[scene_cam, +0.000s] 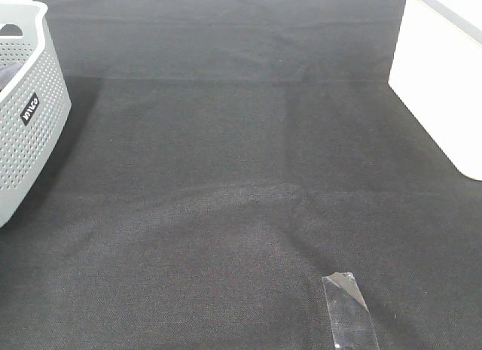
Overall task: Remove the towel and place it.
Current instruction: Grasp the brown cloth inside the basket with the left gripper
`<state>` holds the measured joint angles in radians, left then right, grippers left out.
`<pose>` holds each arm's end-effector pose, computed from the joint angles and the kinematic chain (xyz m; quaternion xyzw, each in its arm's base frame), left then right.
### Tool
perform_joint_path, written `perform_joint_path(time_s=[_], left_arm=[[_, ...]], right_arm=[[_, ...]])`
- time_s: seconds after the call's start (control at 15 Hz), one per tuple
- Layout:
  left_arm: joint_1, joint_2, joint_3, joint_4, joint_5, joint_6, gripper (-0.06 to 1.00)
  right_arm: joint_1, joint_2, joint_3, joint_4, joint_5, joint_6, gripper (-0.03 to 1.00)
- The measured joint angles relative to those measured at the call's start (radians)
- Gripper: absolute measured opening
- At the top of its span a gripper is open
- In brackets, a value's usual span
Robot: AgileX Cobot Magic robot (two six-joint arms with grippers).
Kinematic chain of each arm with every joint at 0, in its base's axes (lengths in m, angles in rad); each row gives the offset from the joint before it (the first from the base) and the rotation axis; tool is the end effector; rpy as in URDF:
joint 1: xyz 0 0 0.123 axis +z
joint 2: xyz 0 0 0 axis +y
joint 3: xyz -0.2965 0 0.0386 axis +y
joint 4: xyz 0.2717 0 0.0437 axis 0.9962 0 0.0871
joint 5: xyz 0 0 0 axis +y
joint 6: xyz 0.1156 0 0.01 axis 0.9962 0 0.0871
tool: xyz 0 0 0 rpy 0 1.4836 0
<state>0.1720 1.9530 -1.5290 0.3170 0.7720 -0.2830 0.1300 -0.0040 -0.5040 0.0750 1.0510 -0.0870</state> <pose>0.4538 0.1045 0.2117 -0.1341 0.9556 0.1203 0.2331 0.0223 0.0105 0.2798 -0.0932 0.8428 0.0488 0.5278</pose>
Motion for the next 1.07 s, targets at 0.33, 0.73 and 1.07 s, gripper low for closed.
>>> perform_joint_path(time_s=[0.33, 0.73, 1.07], left_arm=[[0.000, 0.000, 0.000, 0.013, -0.002, 0.000, 0.40], [0.000, 0.000, 0.000, 0.033, -0.012, 0.000, 0.00], [0.000, -0.099, 0.000, 0.029, -0.050, 0.018, 0.00]], right_arm=[[0.000, 0.000, 0.000, 0.000, 0.000, 0.000, 0.57], [0.000, 0.000, 0.000, 0.000, 0.000, 0.000, 0.57], [0.000, 0.000, 0.000, 0.000, 0.000, 0.000, 0.57]])
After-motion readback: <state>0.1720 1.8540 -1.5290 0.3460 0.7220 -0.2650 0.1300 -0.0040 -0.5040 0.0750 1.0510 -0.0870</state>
